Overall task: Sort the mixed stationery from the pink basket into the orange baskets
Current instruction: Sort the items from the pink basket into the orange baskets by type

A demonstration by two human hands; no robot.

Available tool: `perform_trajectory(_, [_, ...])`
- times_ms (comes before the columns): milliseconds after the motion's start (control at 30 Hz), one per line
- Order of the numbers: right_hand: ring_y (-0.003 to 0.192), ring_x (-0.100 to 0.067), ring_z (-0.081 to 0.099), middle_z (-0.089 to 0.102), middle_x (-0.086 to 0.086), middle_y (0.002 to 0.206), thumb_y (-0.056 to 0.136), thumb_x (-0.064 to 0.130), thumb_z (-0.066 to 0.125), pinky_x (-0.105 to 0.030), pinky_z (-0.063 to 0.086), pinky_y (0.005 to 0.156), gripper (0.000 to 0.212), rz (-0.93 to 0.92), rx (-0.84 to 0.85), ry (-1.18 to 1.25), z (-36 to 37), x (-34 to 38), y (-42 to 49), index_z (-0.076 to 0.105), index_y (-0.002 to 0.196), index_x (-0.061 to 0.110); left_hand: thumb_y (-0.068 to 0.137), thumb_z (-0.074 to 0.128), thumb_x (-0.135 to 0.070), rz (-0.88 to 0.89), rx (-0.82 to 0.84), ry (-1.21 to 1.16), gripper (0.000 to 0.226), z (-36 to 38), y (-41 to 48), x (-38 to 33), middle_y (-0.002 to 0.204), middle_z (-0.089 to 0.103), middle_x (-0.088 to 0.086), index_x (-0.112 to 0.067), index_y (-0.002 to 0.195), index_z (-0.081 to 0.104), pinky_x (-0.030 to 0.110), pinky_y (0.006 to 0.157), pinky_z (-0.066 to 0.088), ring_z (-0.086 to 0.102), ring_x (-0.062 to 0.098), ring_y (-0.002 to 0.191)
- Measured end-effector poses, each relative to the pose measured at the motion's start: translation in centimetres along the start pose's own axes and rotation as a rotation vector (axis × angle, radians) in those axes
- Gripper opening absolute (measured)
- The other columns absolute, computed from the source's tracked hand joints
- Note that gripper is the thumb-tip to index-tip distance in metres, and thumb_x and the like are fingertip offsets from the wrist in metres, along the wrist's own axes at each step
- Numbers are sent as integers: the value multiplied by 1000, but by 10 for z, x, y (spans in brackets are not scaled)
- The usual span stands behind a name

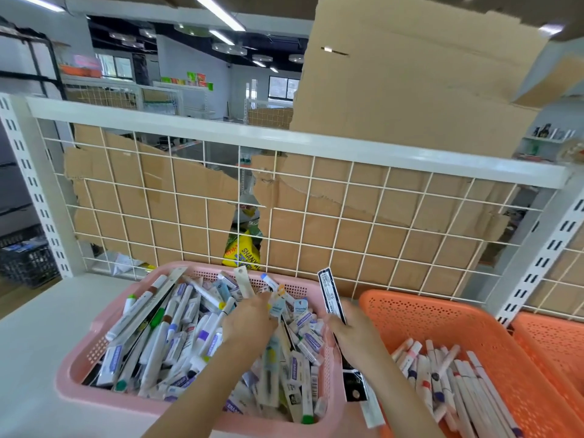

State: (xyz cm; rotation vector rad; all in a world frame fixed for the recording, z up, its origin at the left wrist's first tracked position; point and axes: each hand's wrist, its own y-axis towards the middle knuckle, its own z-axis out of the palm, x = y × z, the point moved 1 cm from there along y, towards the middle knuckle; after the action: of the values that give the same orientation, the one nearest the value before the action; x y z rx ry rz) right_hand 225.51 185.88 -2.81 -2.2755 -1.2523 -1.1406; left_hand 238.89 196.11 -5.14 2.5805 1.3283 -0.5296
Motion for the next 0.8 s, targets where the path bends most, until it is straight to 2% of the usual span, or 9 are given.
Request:
perform_trajectory(167, [41, 1, 47, 52, 4, 58, 98, 14, 41, -14, 37, 48, 26, 29, -11, -6, -1, -3, -2, 42, 80, 31, 88, 57, -20, -5, -65, -305, 6, -1, 8, 13, 79, 61, 4, -15, 91, 57, 31, 61, 47, 59, 23, 73])
perform_trajectory(267, [39, -1, 47, 53, 2, 60, 99, 15, 41, -16, 38, 47, 24, 33, -15, 8, -3, -2, -2, 43, 81, 31, 93, 54, -16, 53, -56, -530, 17, -9, 11, 16, 64, 53, 1, -14, 76, 51, 26, 51, 37, 50, 16, 57])
perform_trajectory(367, [35, -3, 47, 54, 1, 60, 99, 15, 40, -21, 38, 48, 21, 42, -20, 10, -5, -1, -2, 44, 83, 28, 97, 47, -15, 82, -95, -684, 29, -19, 10, 20, 57, 42, 0, -15, 68, 41, 27, 50, 28, 39, 14, 52])
perform_trajectory(433, [36, -3, 48, 55, 0, 60, 99, 15, 40, -22, 38, 49, 19, 42, -36, -13, -7, -2, -1, 44, 82, 23, 99, 42, -17, 76, -119, -771, 33, -23, 9, 23, 56, 37, 2, -11, 66, 37, 30, 51, 26, 35, 16, 50])
perform_trajectory(500, [43, -8, 51, 57, -4, 64, 98, 16, 41, -28, 42, 51, 19, 43, -68, -43, -10, -4, 0, 44, 81, 21, 99, 39, -18, 65, -141, -861, 32, -27, 7, 26, 59, 47, 8, -5, 71, 44, 31, 52, 37, 46, 17, 52])
perform_trajectory(567, [56, -20, 55, 60, -11, 71, 98, 18, 41, -36, 45, 60, 14, 42, -133, -107, -15, -7, 0, 46, 84, 21, 100, 38, -20, 70, -184, -908, 34, -32, 7, 30, 65, 58, 19, 4, 79, 49, 34, 57, 47, 55, 19, 58])
perform_trajectory(633, [60, -28, 57, 62, -13, 72, 97, 18, 42, -38, 46, 62, 10, 47, -220, -151, -24, -11, -3, 47, 89, 18, 100, 40, -21, 83, -279, -906, 36, -37, 6, 35, 57, 48, 18, -1, 70, 43, 36, 52, 40, 47, 25, 54])
perform_trajectory(700, [61, -28, 56, 59, -11, 69, 97, 17, 43, -37, 43, 61, 9, 61, -303, -176, -36, -16, -9, 46, 89, 15, 99, 42, -22, 120, -327, -940, 35, -42, 5, 38, 52, 39, 18, -5, 70, 37, 33, 46, 39, 41, 27, 44])
perform_trajectory(800, [58, -23, 53, 55, -6, 64, 97, 16, 42, -33, 38, 55, 7, 83, -397, -207, -60, -26, -22, 48, 95, 14, 100, 39, -15, 130, -313, -1042, 30, -46, 4, 35, 46, 33, 2, -13, 71, 33, 17, 33, 25, 30, 10, 31])
